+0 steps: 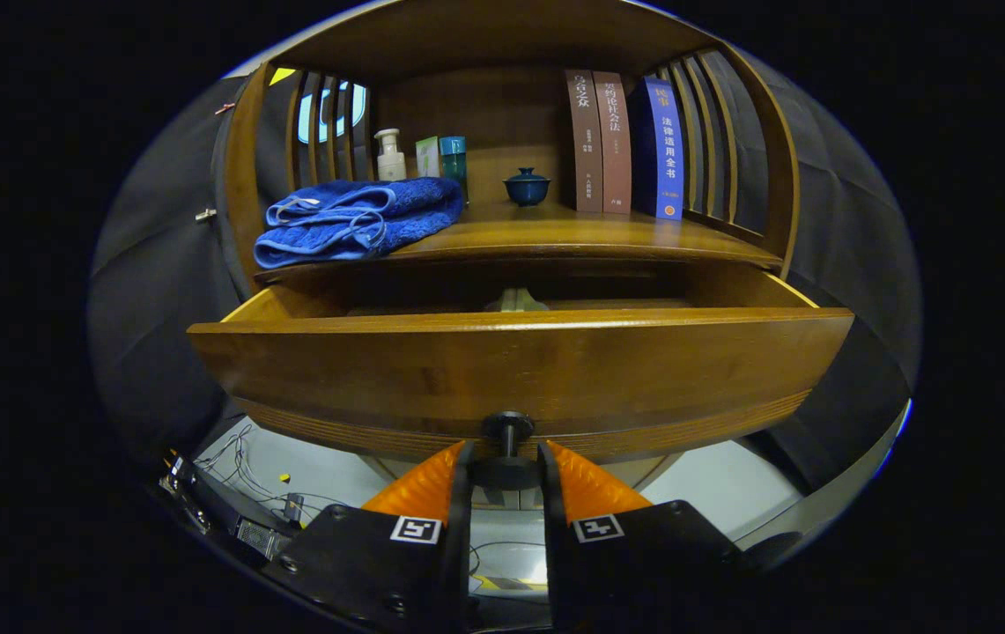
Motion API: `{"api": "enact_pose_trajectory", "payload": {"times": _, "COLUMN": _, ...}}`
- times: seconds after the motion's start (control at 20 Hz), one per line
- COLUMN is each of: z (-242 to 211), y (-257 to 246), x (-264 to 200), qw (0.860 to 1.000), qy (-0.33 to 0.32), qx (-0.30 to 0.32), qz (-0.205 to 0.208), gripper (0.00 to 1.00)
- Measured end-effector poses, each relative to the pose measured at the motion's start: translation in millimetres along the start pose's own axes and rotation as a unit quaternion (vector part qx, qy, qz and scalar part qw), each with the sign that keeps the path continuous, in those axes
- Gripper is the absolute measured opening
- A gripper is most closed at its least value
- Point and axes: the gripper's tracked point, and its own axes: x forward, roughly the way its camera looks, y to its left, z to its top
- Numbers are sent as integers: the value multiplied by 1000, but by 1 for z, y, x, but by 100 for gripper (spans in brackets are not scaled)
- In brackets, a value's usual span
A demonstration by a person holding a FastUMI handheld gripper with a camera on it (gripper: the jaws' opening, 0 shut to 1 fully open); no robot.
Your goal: Pull open the drawer, take out the items inside it, and place them on the countertop above the cabinet.
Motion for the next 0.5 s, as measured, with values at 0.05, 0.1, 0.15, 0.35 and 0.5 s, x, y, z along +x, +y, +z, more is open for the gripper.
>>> {"api": "enact_pose_trajectory", "payload": {"times": 0.05, "z": -4, "y": 0, "x": -8, "qw": 1000, "qy": 2, "qx": 2, "qz": 0, "gripper": 40}}
{"api": "enact_pose_trajectory", "payload": {"times": 0.1, "z": -8, "y": 1, "x": -14, "qw": 1000, "qy": 4, "qx": 2, "qz": 0, "gripper": 40}}
{"api": "enact_pose_trajectory", "payload": {"times": 0.15, "z": -11, "y": 1, "x": -20, "qw": 1000, "qy": 6, "qx": 2, "qz": -1, "gripper": 40}}
{"api": "enact_pose_trajectory", "payload": {"times": 0.35, "z": -22, "y": 0, "x": -42, "qw": 1000, "qy": 14, "qx": 7, "qz": -2, "gripper": 40}}
{"api": "enact_pose_trajectory", "payload": {"times": 0.5, "z": -28, "y": -2, "x": -54, "qw": 1000, "qy": 21, "qx": 11, "qz": -4, "gripper": 40}}
